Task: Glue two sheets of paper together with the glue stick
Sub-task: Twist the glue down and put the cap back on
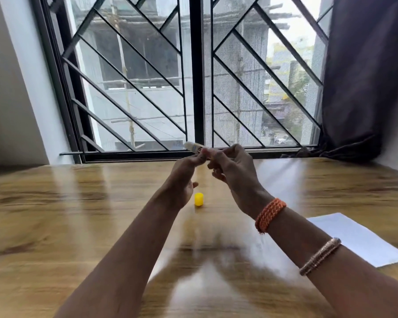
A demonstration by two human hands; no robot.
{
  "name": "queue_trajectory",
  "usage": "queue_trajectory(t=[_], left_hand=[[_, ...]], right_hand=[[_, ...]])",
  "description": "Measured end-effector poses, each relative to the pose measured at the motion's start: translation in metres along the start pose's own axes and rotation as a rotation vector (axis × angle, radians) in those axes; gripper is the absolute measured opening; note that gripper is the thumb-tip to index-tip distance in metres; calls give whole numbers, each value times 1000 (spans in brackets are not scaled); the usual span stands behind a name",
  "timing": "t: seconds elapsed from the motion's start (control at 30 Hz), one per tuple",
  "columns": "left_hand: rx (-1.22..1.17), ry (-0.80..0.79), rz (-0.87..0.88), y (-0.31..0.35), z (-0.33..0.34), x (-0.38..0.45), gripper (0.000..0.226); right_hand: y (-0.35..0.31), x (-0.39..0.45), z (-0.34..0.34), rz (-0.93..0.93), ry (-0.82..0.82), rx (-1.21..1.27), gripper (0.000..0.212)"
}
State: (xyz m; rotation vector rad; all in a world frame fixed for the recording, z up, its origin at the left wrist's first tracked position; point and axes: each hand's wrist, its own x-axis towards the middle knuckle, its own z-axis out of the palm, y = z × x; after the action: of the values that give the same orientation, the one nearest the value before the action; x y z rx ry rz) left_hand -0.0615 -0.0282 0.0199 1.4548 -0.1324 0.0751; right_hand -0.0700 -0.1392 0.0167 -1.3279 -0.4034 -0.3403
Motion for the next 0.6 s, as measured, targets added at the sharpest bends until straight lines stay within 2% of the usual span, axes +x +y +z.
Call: queue_trajectory(t=[0.1,0.13,0.17,0.2,0.27,0.4,0.53,0.6], left_hand=[[33,34,-31,0,0,3,23],[39,46,-49,1,1,2,23],[41,48,-72,2,2,1,22],[29,43,-103,2,4,0,22],[-23,3,-154,1,7,-2,23],[-105,-138,-90,2,11,-4,40],[-178,-137,-26,4,12,-2,36],[-163,-102,-12,4,12,-2,32]], right_hand=[[0,-1,-14,-759,-79,-958,12],[-1,1,-19,-895,-106,-1217,16],[-1,1,-23,-949,-129,-1363,22],[0,1,-24,-962,-129,-1384,24],[0,-3,-18,-850,-99,-1145,14],[2,-3,-6,-318,-3,-525,21],[0,2,-3,123,3,127,14],[-2,3,-3,203,-21,252,15]])
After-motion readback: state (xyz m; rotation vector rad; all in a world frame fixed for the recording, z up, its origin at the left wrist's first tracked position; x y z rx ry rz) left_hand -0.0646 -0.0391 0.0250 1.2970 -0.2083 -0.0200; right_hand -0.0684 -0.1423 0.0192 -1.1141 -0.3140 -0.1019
